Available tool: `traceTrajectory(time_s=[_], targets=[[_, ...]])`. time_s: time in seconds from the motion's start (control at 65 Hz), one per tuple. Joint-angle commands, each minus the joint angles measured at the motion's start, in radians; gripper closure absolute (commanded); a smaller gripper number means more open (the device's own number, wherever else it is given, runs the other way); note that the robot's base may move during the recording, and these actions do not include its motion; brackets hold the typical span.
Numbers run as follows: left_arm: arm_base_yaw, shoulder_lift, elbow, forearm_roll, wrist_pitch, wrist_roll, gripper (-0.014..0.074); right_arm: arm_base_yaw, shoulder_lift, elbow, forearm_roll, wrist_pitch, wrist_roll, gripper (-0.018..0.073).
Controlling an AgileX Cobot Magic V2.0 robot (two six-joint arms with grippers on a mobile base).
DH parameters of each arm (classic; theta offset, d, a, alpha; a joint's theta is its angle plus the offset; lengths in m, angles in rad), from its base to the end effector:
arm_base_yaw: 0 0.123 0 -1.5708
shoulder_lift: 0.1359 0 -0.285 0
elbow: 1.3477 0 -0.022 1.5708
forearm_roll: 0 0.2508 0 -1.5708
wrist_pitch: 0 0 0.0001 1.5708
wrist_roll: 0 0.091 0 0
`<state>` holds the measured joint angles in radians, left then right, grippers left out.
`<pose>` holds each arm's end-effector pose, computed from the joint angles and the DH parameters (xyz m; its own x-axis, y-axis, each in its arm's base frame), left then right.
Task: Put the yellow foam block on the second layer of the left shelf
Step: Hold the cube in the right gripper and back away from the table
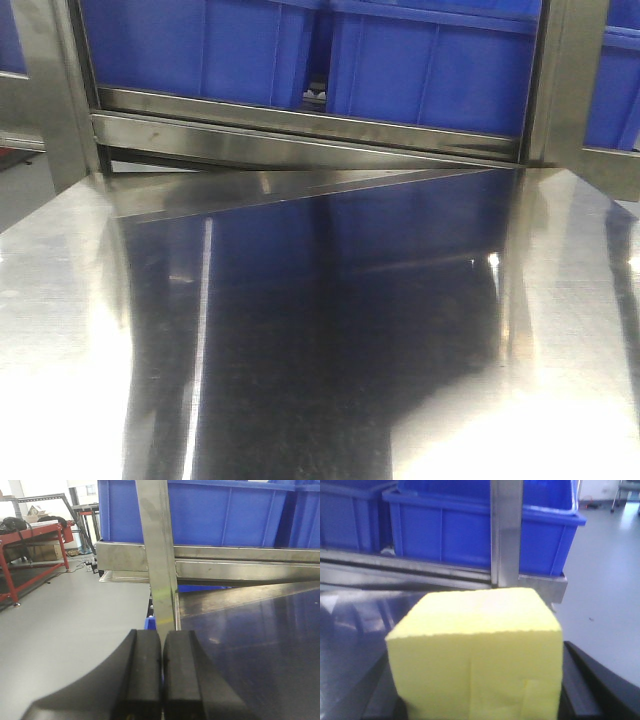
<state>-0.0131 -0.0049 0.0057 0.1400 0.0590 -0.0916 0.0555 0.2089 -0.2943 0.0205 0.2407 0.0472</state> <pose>0.0564 0.0000 0.2062 0.0282 0.0478 -0.9985 0.0035 0.9988 0.0479 0.0657 0.0041 0.2778 -0.0718 0.0632 -0.9954 -0.0556 0.9962 0.0672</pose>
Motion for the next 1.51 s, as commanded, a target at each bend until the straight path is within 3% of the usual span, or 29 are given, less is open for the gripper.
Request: traceTrajectory(time_s=[0.0,1.492], targets=[[0.001,-0.022,0.025,-0.006,-0.082,-0.005,0.046,-0.007,-0.01,-0.027,-0.002,-0.11,-0.009,0.0085],[0.001,-0.022,0.025,-0.006,-0.082,-0.005,0.046,-0.007,-0.011,-0.027,-0.002,-0.109,-0.009,0.0085]])
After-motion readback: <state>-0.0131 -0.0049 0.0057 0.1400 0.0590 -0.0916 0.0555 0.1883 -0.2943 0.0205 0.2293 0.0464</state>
